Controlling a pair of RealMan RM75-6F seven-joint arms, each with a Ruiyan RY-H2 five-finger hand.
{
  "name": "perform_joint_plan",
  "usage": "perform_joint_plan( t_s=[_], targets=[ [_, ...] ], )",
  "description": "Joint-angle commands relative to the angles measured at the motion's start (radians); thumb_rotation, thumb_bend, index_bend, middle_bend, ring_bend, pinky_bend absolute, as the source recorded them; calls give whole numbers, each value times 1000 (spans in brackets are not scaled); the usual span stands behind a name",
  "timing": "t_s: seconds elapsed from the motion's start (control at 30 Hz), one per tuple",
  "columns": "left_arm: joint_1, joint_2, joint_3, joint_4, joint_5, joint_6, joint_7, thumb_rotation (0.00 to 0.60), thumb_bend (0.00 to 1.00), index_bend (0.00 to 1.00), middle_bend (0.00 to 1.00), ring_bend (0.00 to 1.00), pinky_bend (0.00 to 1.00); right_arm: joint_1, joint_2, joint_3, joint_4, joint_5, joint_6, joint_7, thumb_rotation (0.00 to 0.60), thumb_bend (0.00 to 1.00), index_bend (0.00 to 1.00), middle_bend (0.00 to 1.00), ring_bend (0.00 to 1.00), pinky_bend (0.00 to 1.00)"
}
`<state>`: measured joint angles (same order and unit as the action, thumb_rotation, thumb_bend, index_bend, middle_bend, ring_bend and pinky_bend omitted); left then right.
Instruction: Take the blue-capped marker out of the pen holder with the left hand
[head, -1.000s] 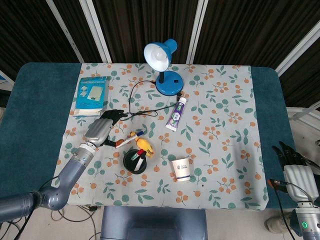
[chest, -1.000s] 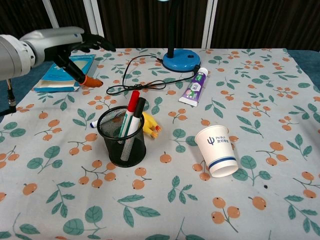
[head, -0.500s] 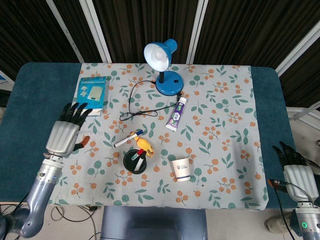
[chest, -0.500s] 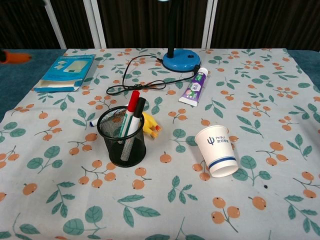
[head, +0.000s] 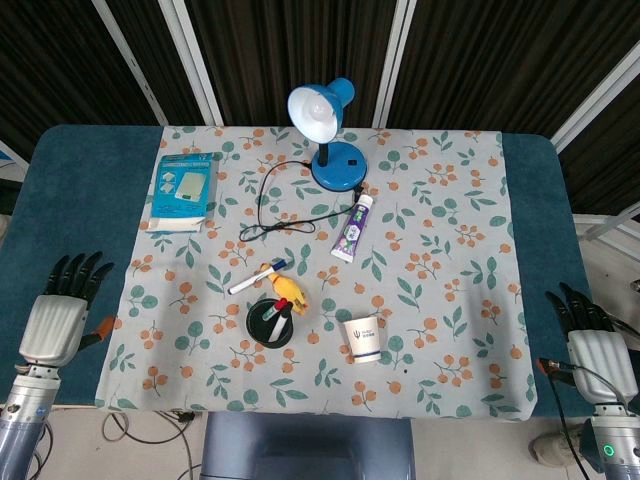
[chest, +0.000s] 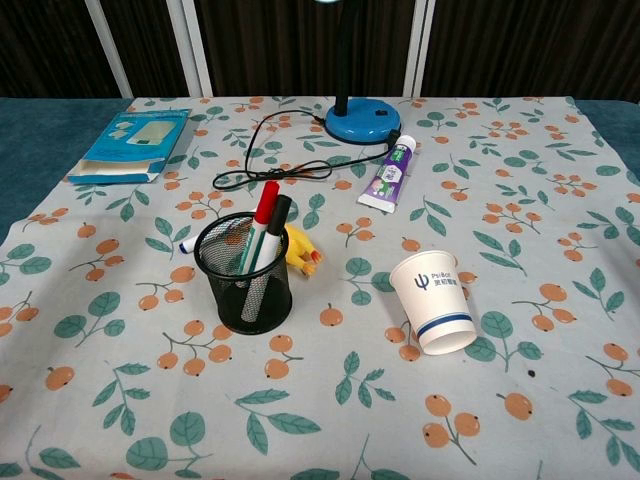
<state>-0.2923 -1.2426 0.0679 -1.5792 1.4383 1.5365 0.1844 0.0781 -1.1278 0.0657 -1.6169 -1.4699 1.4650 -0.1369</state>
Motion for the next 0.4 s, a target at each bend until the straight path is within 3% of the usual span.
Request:
perform_joint_plan(
  t_s=[0.03, 0.4],
  targets=[
    [53, 13, 14, 31, -1, 10, -103, 600, 239, 130, 35, 0, 0, 0, 0, 1, 0, 1, 0, 1, 600, 133, 117, 51, 101, 182],
    [91, 94, -18, -1, 3, 5, -158, 600, 246, 103, 23, 0, 0, 0, 1, 1, 0, -1, 1, 2, 600, 132, 117, 51, 101, 182]
  ],
)
